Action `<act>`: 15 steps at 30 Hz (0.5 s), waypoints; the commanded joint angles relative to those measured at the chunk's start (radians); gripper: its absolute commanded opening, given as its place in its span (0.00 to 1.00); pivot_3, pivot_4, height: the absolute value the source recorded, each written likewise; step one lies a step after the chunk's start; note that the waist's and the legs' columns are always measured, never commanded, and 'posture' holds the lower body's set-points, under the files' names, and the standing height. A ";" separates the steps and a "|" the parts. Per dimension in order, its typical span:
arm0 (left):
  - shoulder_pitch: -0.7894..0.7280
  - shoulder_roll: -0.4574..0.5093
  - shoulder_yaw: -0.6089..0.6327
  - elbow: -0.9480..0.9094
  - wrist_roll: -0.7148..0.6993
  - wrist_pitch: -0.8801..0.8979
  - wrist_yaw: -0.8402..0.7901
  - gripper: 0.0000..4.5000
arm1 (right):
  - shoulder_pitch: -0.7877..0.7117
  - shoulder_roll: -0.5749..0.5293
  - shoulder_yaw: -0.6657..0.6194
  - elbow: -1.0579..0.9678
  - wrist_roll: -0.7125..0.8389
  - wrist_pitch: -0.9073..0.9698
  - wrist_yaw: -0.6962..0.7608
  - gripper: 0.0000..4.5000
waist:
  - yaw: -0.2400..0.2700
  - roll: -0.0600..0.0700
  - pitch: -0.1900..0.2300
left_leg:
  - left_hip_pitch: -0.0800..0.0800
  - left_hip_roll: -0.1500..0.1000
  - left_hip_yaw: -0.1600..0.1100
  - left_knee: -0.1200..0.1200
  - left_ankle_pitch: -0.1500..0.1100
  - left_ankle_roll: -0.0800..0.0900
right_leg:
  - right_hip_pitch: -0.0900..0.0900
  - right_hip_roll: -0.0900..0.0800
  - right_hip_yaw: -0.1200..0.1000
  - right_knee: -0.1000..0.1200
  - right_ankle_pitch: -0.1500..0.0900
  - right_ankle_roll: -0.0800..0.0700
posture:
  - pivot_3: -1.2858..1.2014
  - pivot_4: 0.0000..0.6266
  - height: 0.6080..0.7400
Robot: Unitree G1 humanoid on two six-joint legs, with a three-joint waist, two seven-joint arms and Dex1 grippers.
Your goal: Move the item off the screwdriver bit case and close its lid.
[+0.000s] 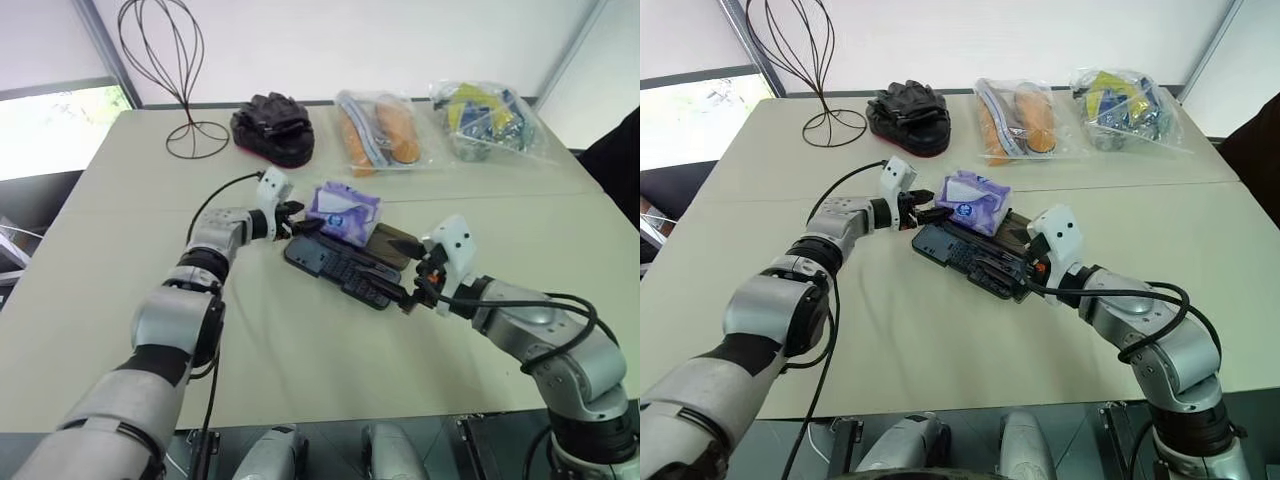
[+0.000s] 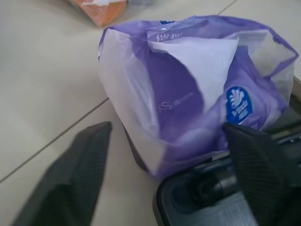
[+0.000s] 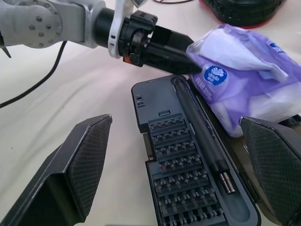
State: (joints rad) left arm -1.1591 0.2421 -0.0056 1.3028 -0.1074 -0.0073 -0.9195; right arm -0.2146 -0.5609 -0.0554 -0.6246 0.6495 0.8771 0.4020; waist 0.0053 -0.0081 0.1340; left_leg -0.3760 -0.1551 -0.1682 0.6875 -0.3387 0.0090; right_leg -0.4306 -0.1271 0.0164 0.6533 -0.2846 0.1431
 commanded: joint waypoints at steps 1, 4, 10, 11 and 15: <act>-0.033 -0.006 0.030 -0.001 0.010 -0.020 0.013 0.39 | 0.007 0.009 -0.021 -0.046 -0.003 -0.022 -0.014 1.00 | 0.000 0.000 0.000 | 0.000 0.000 0.000 0.000 0.000 0.000 | 0.000 0.000 0.000 0.000 0.000 0.000 | 0.52 0.24 1.00; -0.031 -0.011 0.046 -0.002 0.015 -0.029 0.010 0.05 | 0.012 0.014 -0.020 -0.046 -0.007 -0.029 -0.023 1.00 | -0.001 0.000 0.000 | 0.000 0.000 0.000 0.000 0.000 0.000 | 0.000 0.000 0.000 0.000 0.000 0.000 | 0.52 0.24 1.00; -0.026 -0.008 0.071 -0.007 0.008 -0.040 -0.017 0.01 | 0.011 0.022 -0.007 -0.022 -0.023 -0.048 -0.020 1.00 | -0.001 0.000 0.000 | 0.000 0.000 0.000 0.000 0.000 0.000 | 0.000 0.000 0.000 0.000 0.000 0.000 | 0.52 0.24 1.00; -0.026 -0.007 0.073 -0.008 0.010 -0.041 -0.014 0.01 | 0.010 0.023 -0.006 -0.017 -0.027 -0.050 -0.018 1.00 | -0.001 0.000 0.000 | 0.000 0.000 0.000 0.001 0.000 0.000 | 0.000 0.000 0.000 0.000 0.000 0.000 | 0.52 0.24 1.00; -0.037 -0.003 0.107 -0.014 -0.010 -0.047 -0.021 0.01 | 0.005 0.028 0.003 0.002 -0.042 -0.063 -0.010 1.00 | -0.001 0.000 0.000 | 0.000 0.000 0.000 0.001 0.000 0.000 | 0.000 0.000 0.000 0.001 0.000 0.000 | 0.52 0.24 1.00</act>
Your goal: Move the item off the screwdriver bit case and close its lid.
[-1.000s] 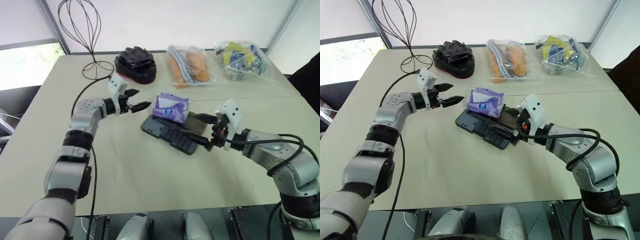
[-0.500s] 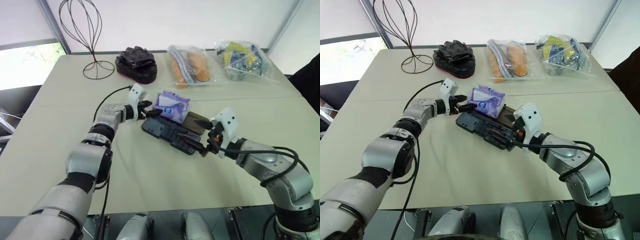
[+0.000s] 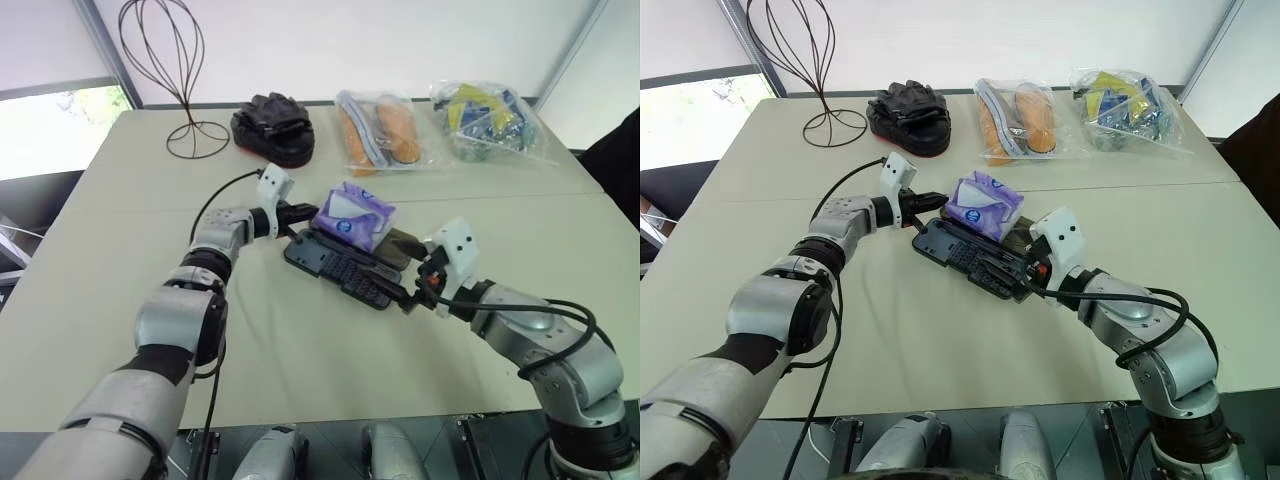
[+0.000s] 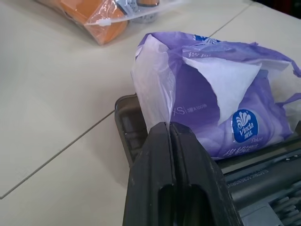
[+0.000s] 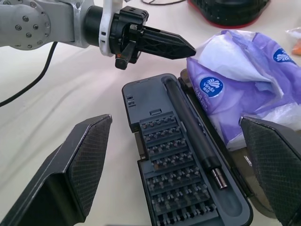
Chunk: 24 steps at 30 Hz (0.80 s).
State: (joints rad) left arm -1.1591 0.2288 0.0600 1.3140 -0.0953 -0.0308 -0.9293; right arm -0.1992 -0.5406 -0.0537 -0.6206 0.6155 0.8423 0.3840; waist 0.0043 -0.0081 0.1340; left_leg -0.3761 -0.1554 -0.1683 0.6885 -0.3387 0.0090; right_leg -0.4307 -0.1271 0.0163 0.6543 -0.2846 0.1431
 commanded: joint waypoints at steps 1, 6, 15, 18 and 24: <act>-0.043 0.012 0.042 -0.027 -0.017 -0.035 -0.003 0.01 | -0.011 0.009 0.005 0.003 -0.014 -0.033 0.010 1.00 | 0.000 0.000 0.000 | 0.000 0.000 0.000 0.000 0.000 0.000 | 0.000 0.000 0.000 0.000 0.000 0.000 | 0.52 0.24 1.00; -0.065 0.020 0.025 -0.024 0.020 -0.054 -0.016 0.54 | -0.005 0.014 0.010 0.008 -0.029 -0.045 0.014 1.00 | 0.001 0.000 0.000 | 0.000 0.000 0.000 0.001 0.000 0.000 | 0.000 0.000 0.000 0.001 0.000 0.000 | 0.52 0.24 1.00; -0.081 -0.008 -0.007 0.006 0.100 -0.055 0.061 1.00 | 0.014 0.037 0.013 -0.009 -0.048 -0.046 -0.004 1.00 | 0.001 0.000 0.000 | -0.001 -0.001 0.000 0.003 0.000 0.000 | 0.000 -0.001 0.000 0.004 0.000 0.000 | 0.52 0.24 1.00; -0.084 -0.030 -0.005 0.021 0.113 -0.035 0.101 1.00 | 0.027 0.044 0.015 -0.024 -0.057 -0.045 -0.016 1.00 | 0.004 0.000 0.000 | -0.001 -0.003 -0.001 0.005 0.000 0.000 | -0.001 -0.002 0.000 0.008 0.000 0.000 | 0.52 0.24 1.00; -0.087 -0.056 -0.003 0.035 0.131 0.006 0.111 0.88 | 0.036 0.053 0.020 -0.041 -0.071 -0.040 -0.037 1.00 | 0.002 0.000 0.000 | -0.007 -0.004 -0.001 0.010 0.000 0.000 | -0.006 -0.002 0.000 0.011 0.000 0.000 | 0.52 0.24 1.00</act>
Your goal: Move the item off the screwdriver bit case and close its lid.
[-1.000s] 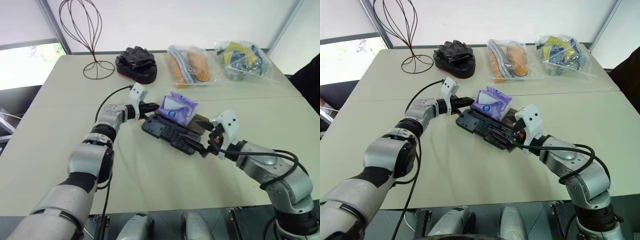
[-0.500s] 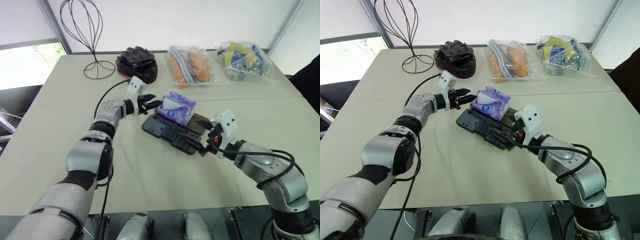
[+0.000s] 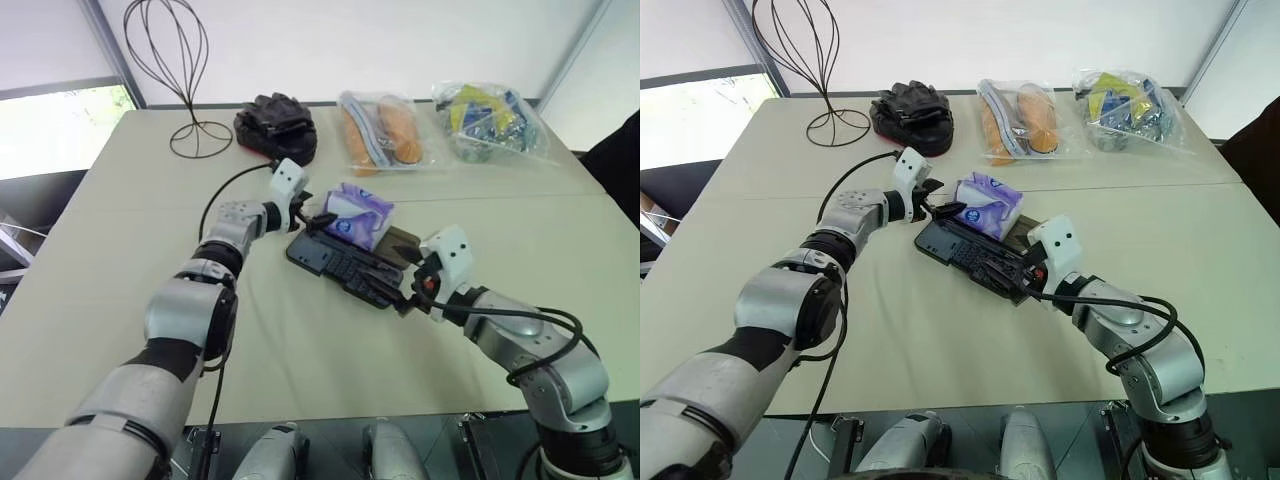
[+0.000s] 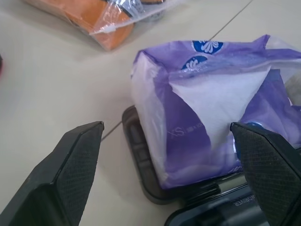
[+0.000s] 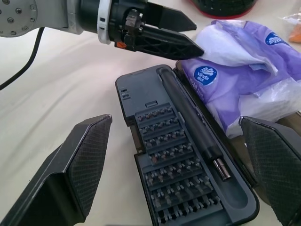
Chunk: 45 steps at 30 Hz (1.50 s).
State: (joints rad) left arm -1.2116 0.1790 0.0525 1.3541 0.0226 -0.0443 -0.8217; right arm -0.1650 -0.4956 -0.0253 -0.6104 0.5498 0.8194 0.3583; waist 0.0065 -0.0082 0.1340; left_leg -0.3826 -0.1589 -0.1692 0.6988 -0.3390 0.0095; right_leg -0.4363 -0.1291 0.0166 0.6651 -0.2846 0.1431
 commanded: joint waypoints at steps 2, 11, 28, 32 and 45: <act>-0.033 -0.012 0.004 -0.003 0.019 0.036 -0.003 0.70 | 0.006 0.009 -0.017 -0.058 -0.008 -0.016 -0.018 1.00 | 0.000 0.000 0.000 | -0.002 0.000 0.000 0.001 0.000 0.000 | -0.002 0.000 0.000 0.000 0.000 0.000 | 0.52 0.24 1.00; -0.013 -0.016 0.000 -0.006 0.038 0.034 -0.040 0.01 | 0.005 0.011 -0.024 -0.059 -0.019 -0.020 -0.035 1.00 | -0.002 0.000 0.000 | -0.005 0.000 0.000 0.001 0.000 0.000 | -0.006 0.000 0.000 0.001 0.000 0.000 | 0.52 0.24 1.00; -0.082 0.148 0.256 -0.073 -0.149 -0.104 0.245 0.01 | -0.015 0.022 0.013 -0.009 -0.045 -0.051 -0.012 1.00 | -0.021 0.000 0.000 | -0.007 0.000 0.000 0.001 0.000 0.000 | -0.007 -0.001 0.000 0.002 0.000 0.000 | 0.52 0.24 1.00; -0.020 0.246 0.292 -0.164 -0.178 -0.135 0.322 0.01 | -0.022 0.023 0.020 0.011 -0.048 -0.060 0.008 1.00 | -0.026 0.000 0.000 | -0.007 0.000 0.000 0.001 0.000 0.000 | -0.007 -0.001 0.000 0.002 0.000 0.000 | 0.52 0.24 1.00; 0.569 0.345 0.400 -0.936 -0.206 0.128 0.691 0.01 | -0.109 0.027 -0.002 0.102 0.011 -0.072 0.125 1.00 | -0.023 0.000 -0.001 | -0.007 0.000 -0.002 0.002 0.000 0.000 | -0.006 -0.001 0.000 0.002 0.000 0.000 | 0.52 0.24 1.00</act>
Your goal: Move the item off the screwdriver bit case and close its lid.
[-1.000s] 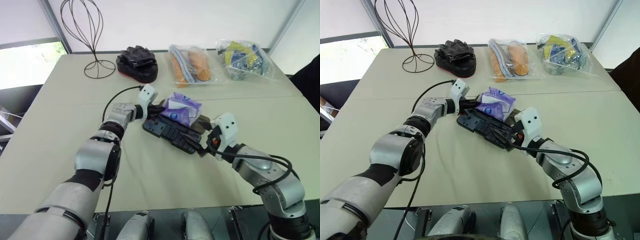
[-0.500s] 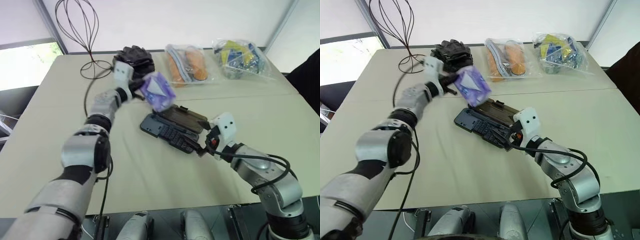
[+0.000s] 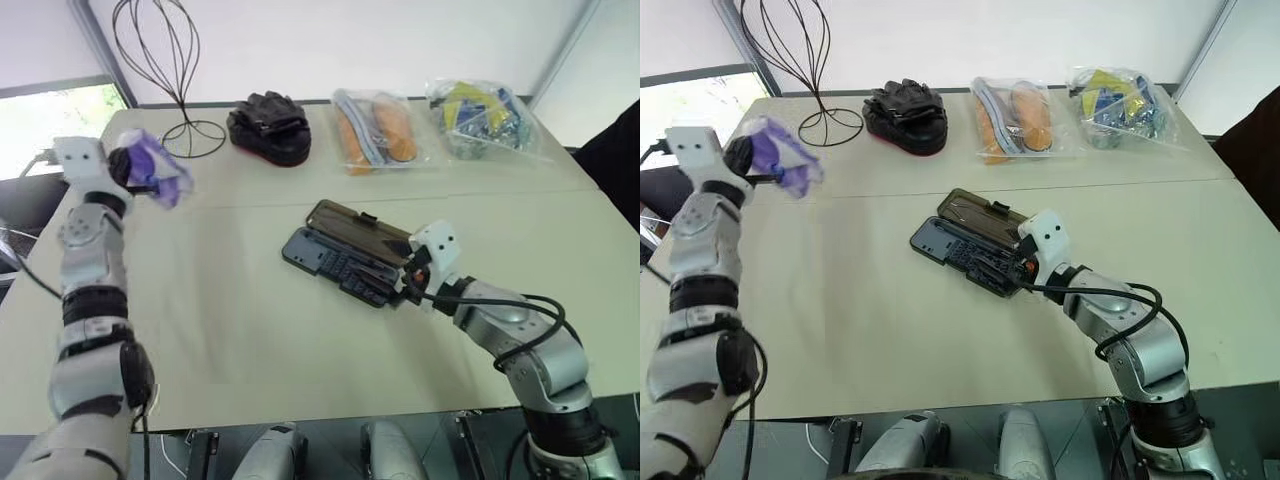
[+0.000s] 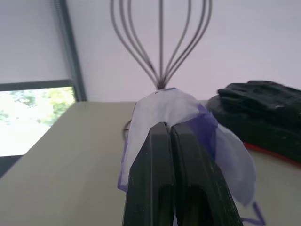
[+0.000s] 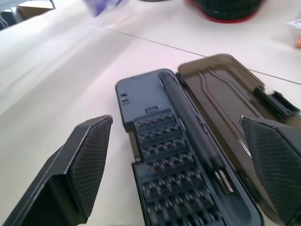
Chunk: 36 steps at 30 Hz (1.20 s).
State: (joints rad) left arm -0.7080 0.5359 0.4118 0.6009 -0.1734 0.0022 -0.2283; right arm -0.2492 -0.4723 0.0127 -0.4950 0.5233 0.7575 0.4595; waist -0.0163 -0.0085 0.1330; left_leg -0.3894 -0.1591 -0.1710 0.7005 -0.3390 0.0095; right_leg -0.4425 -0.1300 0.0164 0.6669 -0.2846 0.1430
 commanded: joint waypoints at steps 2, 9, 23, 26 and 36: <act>0.148 -0.043 0.050 -0.268 -0.019 0.145 0.148 0.01 | -0.033 -0.007 -0.041 -0.002 0.036 -0.012 0.035 1.00 | 0.003 -0.001 0.000 | 0.000 0.000 -0.001 0.000 0.000 0.000 | 0.000 0.000 0.000 0.000 0.000 0.000 | 0.52 0.24 1.00; 0.260 -0.106 0.061 -0.369 -0.049 0.247 0.212 0.13 | -0.049 -0.025 -0.034 0.012 0.027 -0.009 0.060 1.00 | 0.005 -0.001 -0.001 | 0.000 0.000 -0.001 0.001 0.000 0.000 | 0.001 0.000 -0.001 0.000 0.000 0.000 | 0.52 0.24 1.00; 0.312 0.071 0.025 -0.648 -0.155 0.604 0.051 0.98 | -0.044 -0.043 -0.038 0.013 0.017 -0.009 0.073 1.00 | -0.003 -0.001 -0.001 | 0.000 0.000 0.000 0.000 0.000 0.000 | 0.001 0.000 0.000 0.000 0.000 0.000 | 0.52 0.24 1.00; 0.308 0.227 -0.004 -0.712 -0.232 0.700 -0.148 0.98 | -0.042 -0.042 -0.037 0.020 0.016 -0.012 0.074 1.00 | -0.004 -0.001 -0.001 | 0.001 0.000 0.000 -0.001 0.000 0.000 | 0.001 0.000 0.000 0.000 0.000 0.000 | 0.52 0.24 1.00; 0.046 0.304 -0.291 -0.467 -0.235 0.548 -0.625 0.98 | -0.087 -0.058 -0.067 0.063 0.014 -0.015 0.076 1.00 | 0.002 0.000 0.000 | 0.006 -0.001 0.000 -0.001 0.000 0.000 | 0.006 0.000 -0.001 -0.001 0.000 0.000 | 0.52 0.24 1.00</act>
State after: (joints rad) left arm -0.6320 0.8361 0.1390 0.0865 -0.4383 0.5998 -0.8187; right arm -0.3197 -0.5270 -0.0217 -0.4186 0.5337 0.7567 0.5346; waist -0.0144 -0.0085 0.1327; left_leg -0.3827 -0.1595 -0.1706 0.6988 -0.3389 0.0094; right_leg -0.4364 -0.1304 0.0157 0.6656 -0.2846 0.1429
